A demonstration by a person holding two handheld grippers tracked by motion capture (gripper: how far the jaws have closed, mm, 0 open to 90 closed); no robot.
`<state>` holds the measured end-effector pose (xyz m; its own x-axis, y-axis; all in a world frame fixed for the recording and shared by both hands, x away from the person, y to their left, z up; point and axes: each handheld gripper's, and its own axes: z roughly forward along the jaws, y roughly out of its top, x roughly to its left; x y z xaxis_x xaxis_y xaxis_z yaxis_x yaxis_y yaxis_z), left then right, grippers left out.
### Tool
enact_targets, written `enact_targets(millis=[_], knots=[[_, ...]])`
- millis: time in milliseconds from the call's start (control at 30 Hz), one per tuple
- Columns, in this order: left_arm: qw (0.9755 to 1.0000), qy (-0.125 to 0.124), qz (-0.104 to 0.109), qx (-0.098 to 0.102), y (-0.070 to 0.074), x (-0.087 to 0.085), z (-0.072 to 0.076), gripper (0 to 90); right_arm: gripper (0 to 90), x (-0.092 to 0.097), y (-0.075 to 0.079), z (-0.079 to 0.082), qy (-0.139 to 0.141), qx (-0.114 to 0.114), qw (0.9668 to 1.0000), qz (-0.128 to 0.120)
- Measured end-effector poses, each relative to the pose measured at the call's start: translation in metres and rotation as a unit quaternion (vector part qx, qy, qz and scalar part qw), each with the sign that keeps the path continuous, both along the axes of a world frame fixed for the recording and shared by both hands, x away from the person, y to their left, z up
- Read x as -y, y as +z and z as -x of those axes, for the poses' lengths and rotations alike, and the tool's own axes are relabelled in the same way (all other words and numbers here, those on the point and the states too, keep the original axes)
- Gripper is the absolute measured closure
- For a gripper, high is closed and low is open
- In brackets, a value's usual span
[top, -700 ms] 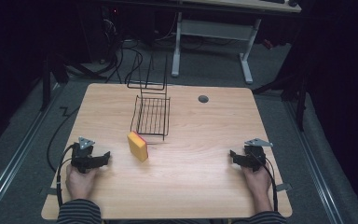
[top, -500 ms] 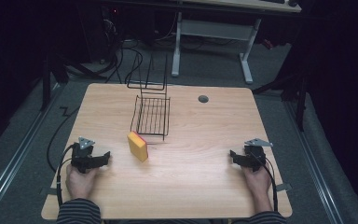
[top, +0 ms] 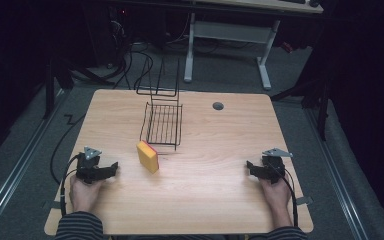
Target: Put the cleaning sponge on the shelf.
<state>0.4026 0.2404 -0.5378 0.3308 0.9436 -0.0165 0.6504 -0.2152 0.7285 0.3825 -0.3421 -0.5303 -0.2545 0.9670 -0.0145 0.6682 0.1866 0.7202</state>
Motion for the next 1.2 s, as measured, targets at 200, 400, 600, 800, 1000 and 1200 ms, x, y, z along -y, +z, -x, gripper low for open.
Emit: enact_targets(millis=[200, 400, 600, 800, 1000, 1200], knots=[[1.0000, -0.001, -0.001, 0.000, 0.000, 0.000, 0.000, 16.0, 28.5, 0.000, 0.000, 0.000, 0.000, 0.000, 1.0000, 0.000], [1.0000, -0.002, -0.001, -0.001, 0.000, 0.000, 0.000, 15.0, 28.5, 0.000, 0.000, 0.000, 0.001, 0.000, 1.0000, 0.000], [1.0000, -0.009, -0.001, -0.003, 0.000, -0.001, -0.001, 15.0, 28.5, 0.000, 0.000, 0.000, 0.000, 0.000, 1.0000, 0.000], [0.9998, -0.016, 0.001, -0.008, 0.003, -0.001, 0.001, 16.9, 28.5, 0.000, 0.000, 0.000, 0.000, 0.000, 1.0000, 0.001], [0.9996, -0.015, 0.012, 0.019, 0.011, -0.002, 0.007, 17.6, 28.5, 0.000, 0.000, 0.000, 0.000, 0.000, 1.0000, 0.000], [0.9978, -0.014, 0.042, 0.050, 0.027, -0.006, 0.014, 16.2, 28.5, 0.001, 0.000, 0.000, 0.002, 0.001, 1.0000, 0.000]])
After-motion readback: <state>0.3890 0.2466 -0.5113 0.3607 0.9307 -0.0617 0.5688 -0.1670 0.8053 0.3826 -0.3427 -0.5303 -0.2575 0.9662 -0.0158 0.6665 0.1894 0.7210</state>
